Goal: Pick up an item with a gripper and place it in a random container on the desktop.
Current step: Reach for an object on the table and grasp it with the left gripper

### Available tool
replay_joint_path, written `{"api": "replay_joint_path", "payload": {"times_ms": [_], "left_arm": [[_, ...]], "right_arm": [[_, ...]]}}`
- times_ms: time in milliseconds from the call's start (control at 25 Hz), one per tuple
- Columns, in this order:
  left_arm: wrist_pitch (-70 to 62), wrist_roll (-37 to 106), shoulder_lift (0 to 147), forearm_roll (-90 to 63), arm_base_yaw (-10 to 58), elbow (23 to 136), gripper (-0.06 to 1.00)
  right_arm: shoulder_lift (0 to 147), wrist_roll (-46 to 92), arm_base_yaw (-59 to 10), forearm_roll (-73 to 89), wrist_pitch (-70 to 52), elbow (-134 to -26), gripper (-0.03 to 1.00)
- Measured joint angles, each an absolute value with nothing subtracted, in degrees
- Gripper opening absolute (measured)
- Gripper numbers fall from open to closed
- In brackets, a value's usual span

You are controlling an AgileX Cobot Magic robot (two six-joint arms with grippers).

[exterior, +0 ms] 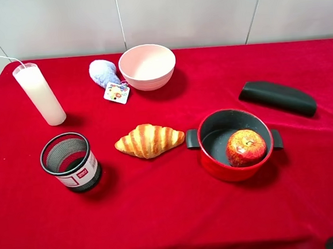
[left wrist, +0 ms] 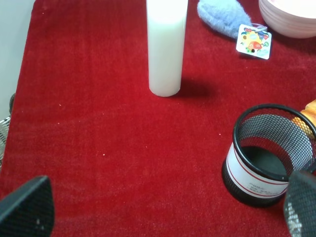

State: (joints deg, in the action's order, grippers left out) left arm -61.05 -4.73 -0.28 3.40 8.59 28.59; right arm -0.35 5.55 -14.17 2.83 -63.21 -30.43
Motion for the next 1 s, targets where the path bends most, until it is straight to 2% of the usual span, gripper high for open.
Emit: {"api": "replay_joint_path", "payload": {"times_ms": [1000], "left_arm": [[-61.05,-4.73,-0.28,3.4,8.59,28.59,0.9]], "right_arm": [[-0.35,5.55,-14.17,2.89,-63.26,-30.43,0.69]]}}
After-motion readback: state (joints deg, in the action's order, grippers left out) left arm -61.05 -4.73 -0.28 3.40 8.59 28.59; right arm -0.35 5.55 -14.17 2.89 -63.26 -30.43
